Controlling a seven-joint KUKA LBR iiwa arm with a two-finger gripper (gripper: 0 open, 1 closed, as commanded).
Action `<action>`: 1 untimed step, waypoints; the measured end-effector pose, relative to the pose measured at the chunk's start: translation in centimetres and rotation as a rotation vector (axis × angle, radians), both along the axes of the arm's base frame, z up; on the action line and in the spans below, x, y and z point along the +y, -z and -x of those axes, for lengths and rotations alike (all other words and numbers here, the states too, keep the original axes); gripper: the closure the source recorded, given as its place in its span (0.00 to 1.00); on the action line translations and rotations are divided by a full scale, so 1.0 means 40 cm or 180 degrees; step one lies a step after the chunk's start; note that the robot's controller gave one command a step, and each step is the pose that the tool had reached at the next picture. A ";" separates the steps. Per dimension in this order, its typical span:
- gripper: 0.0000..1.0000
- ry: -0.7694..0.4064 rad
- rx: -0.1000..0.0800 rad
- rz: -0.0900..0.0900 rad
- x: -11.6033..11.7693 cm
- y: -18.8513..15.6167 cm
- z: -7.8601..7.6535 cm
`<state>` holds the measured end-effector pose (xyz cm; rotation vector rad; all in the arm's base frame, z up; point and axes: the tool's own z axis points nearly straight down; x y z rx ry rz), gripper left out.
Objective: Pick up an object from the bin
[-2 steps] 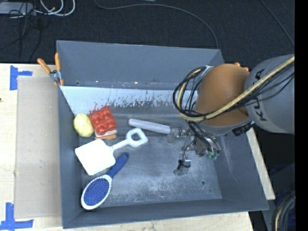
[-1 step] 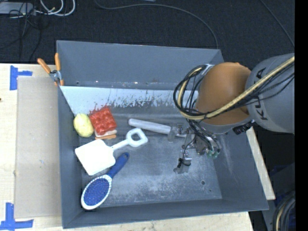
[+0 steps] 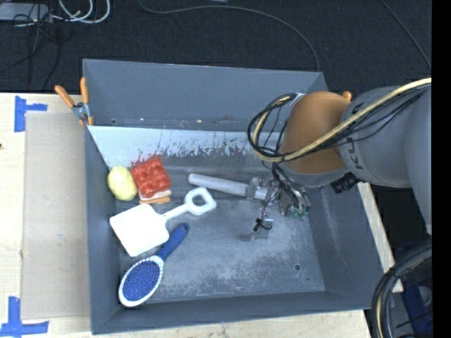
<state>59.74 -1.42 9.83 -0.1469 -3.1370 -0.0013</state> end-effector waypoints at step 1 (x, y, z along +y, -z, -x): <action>0.00 -0.0715 0.0008 0.0000 0.210 -0.050 -0.019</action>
Offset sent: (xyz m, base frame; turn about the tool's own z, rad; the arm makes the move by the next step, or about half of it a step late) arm 0.0245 -0.0136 0.0017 -0.0936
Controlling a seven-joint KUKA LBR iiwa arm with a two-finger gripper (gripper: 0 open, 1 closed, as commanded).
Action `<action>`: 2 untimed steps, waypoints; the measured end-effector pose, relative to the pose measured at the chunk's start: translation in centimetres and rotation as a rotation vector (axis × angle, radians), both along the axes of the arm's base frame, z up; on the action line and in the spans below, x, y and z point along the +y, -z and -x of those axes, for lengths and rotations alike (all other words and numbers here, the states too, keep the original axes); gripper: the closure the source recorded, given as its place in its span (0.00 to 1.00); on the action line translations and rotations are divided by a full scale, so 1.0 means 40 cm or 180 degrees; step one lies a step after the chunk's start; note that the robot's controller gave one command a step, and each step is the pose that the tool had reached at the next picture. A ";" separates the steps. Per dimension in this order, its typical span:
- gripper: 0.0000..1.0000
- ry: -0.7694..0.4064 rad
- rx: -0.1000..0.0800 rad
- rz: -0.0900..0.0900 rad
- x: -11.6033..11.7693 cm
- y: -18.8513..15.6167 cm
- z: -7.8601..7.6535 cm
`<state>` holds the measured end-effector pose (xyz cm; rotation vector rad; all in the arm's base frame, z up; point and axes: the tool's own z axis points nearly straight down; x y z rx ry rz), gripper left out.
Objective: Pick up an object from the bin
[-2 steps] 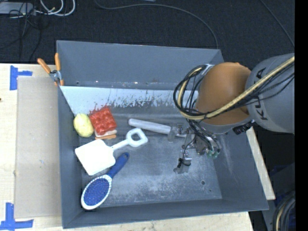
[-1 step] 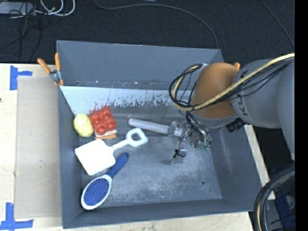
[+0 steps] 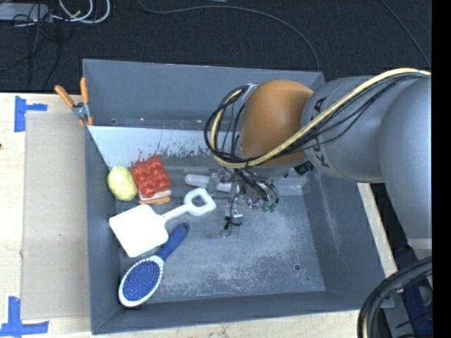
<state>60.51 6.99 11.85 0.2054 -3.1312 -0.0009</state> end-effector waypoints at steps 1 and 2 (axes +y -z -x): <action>0.00 0.0054 -0.0003 -0.0009 -0.082 0.016 -0.022; 0.00 -0.0271 0.0001 0.0008 -0.066 0.074 -0.022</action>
Offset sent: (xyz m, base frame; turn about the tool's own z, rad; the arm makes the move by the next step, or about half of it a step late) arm 0.0077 0.0283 -0.0485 -0.2655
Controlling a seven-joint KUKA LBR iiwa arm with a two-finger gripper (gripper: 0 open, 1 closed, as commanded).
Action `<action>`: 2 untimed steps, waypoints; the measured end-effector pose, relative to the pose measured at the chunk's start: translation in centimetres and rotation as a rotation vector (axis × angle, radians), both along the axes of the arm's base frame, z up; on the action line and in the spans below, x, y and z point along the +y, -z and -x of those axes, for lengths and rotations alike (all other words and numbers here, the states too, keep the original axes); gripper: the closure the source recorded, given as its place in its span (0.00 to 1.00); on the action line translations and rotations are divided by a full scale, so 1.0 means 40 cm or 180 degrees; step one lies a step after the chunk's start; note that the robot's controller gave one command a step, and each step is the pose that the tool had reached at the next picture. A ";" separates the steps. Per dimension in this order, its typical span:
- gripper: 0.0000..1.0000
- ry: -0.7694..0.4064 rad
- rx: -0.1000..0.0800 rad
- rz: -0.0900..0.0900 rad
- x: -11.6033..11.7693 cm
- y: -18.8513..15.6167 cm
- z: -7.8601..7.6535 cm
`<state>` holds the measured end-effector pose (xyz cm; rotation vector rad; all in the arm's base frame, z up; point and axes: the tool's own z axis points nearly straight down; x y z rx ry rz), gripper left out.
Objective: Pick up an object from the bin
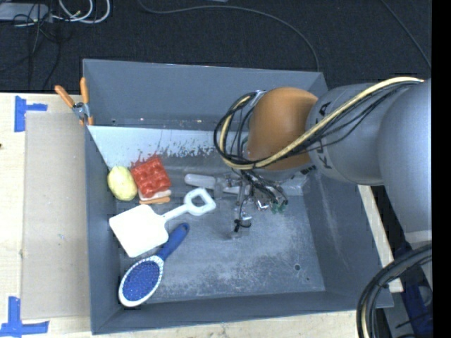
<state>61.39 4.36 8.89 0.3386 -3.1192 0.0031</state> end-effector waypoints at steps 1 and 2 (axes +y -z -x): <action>1.00 -0.0015 -0.0011 -0.0015 0.107 0.043 -0.021; 1.00 -0.0015 -0.0011 -0.0015 0.107 0.043 -0.021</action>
Offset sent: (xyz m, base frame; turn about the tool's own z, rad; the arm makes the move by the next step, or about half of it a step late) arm 0.0000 0.0000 0.0000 0.0000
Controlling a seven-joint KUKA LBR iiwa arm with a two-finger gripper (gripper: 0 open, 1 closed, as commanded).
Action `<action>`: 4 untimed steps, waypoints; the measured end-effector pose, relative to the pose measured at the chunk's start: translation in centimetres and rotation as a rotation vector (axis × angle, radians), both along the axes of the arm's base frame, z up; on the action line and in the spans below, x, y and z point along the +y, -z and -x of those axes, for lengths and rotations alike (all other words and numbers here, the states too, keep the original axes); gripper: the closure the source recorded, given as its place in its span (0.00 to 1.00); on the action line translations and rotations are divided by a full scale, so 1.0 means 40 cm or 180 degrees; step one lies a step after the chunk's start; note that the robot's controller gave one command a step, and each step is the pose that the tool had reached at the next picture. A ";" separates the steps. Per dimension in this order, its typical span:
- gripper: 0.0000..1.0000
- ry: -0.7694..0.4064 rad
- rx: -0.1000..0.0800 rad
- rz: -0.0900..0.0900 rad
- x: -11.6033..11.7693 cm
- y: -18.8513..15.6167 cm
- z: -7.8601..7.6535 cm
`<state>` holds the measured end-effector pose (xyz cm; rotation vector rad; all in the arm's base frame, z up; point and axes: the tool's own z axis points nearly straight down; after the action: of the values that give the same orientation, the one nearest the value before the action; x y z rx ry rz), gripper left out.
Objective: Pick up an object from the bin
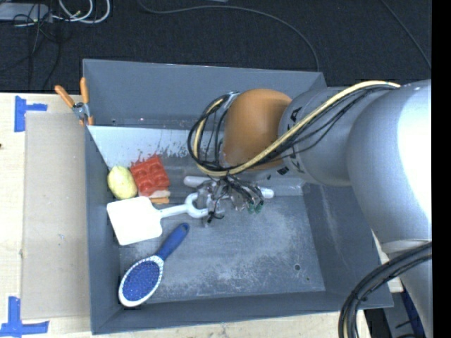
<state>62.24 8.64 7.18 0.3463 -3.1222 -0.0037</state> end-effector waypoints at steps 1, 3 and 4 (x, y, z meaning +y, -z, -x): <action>1.00 0.0001 0.0012 0.0002 -0.001 -0.014 0.004; 1.00 0.0001 0.0004 0.0000 0.000 -0.059 0.001; 1.00 0.0001 0.0013 0.0002 0.000 -0.077 0.003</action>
Offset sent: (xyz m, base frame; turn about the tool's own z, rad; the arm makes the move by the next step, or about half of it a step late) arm -0.0001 -0.0001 0.0280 0.0000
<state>62.10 8.66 10.27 0.3452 -3.1182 -0.0034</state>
